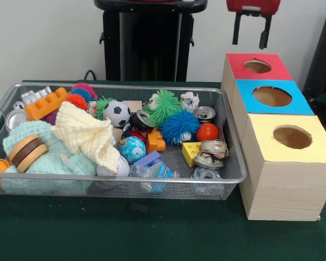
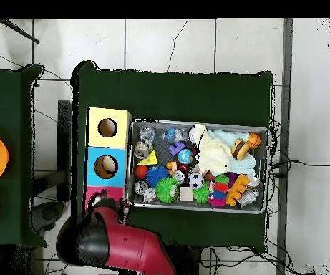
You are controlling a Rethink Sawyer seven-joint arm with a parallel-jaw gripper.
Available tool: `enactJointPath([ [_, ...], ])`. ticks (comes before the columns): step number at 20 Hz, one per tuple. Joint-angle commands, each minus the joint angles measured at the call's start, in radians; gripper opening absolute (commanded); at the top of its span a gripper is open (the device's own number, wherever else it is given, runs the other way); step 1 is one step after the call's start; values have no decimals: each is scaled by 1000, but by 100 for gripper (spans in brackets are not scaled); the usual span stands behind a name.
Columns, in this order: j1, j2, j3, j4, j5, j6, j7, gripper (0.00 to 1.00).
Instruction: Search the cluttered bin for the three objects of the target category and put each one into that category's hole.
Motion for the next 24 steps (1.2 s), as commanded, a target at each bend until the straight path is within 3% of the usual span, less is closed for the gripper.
enactJointPath([
  [1, -59, 5, 12, -205, -85, 205, 3, 100],
  [8, -95, 38, 13, -288, -144, 246, 5, 100],
  [12, -128, 67, 41, -296, -168, 205, 2, 100],
  [18, -236, 45, 122, -220, -195, 141, -55, 100],
  [24, -391, -38, 177, -105, -293, 104, -152, 100],
])
